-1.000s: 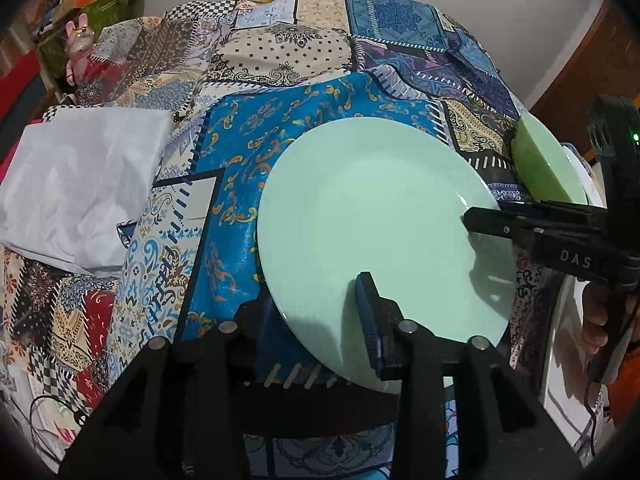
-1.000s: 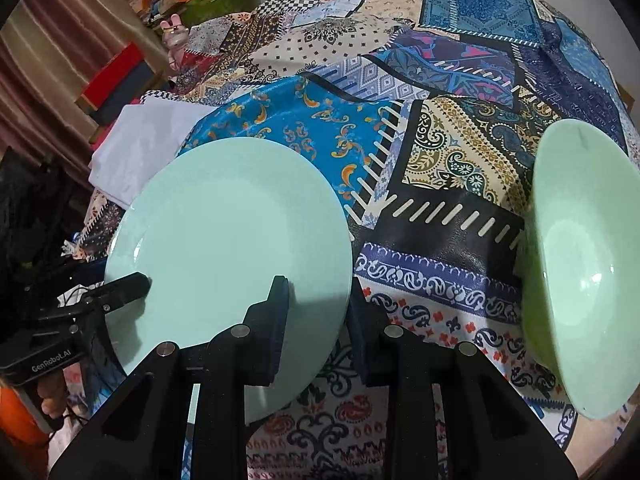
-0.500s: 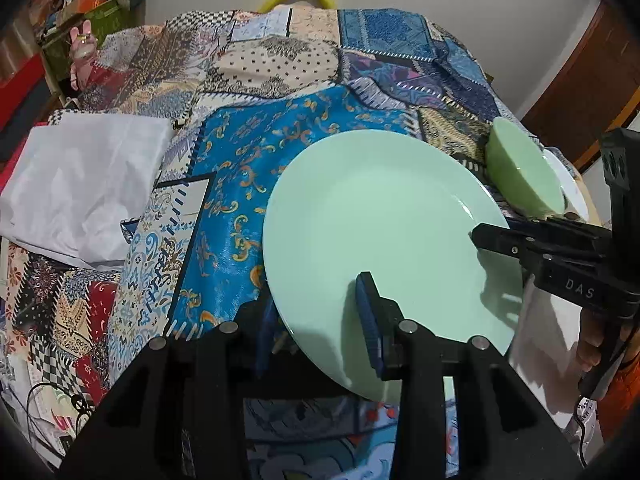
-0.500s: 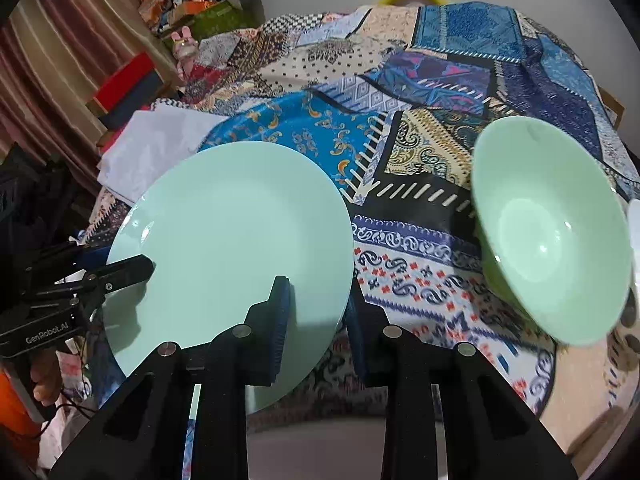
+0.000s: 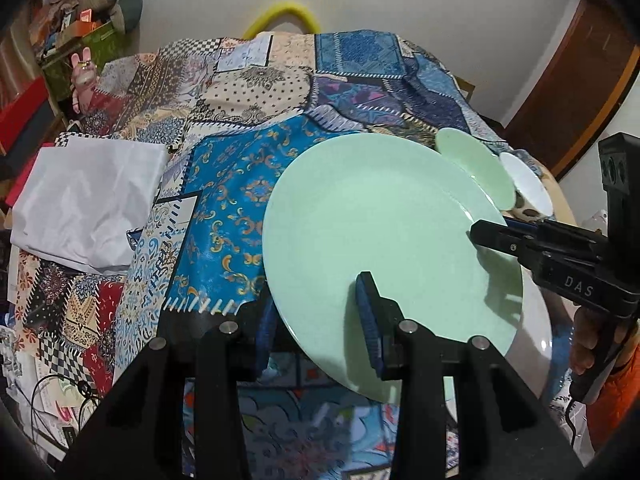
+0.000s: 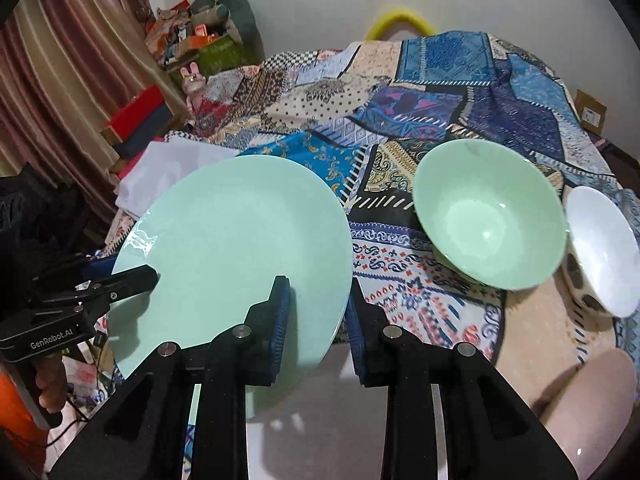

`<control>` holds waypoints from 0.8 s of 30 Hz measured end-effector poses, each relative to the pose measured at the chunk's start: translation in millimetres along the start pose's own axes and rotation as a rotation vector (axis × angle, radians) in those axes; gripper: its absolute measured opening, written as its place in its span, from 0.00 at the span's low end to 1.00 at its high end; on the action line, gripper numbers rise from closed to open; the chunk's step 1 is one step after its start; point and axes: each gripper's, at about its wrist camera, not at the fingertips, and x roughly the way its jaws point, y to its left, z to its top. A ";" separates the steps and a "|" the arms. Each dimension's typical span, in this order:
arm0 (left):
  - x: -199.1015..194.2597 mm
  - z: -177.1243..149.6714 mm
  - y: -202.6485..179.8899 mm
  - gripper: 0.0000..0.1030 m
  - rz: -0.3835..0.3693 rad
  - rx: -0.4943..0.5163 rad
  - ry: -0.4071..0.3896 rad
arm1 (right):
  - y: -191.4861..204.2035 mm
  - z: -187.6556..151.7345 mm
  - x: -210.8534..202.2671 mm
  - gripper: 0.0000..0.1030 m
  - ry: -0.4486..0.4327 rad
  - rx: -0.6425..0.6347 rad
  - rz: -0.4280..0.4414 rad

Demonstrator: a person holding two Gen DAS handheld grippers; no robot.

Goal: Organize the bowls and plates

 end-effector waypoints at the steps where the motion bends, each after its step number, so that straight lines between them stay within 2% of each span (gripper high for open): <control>1: -3.2 -0.8 -2.1 0.37 0.000 0.003 -0.003 | 0.3 -1.4 -4.0 0.24 -0.007 -0.001 -0.003; 11: -27.0 -10.3 -30.2 0.37 -0.011 0.019 -0.028 | -4.6 -16.6 -40.1 0.24 -0.058 0.012 -0.013; 24: -40.1 -31.7 -66.9 0.37 -0.042 0.061 -0.015 | -19.2 -48.8 -72.6 0.24 -0.085 0.052 -0.039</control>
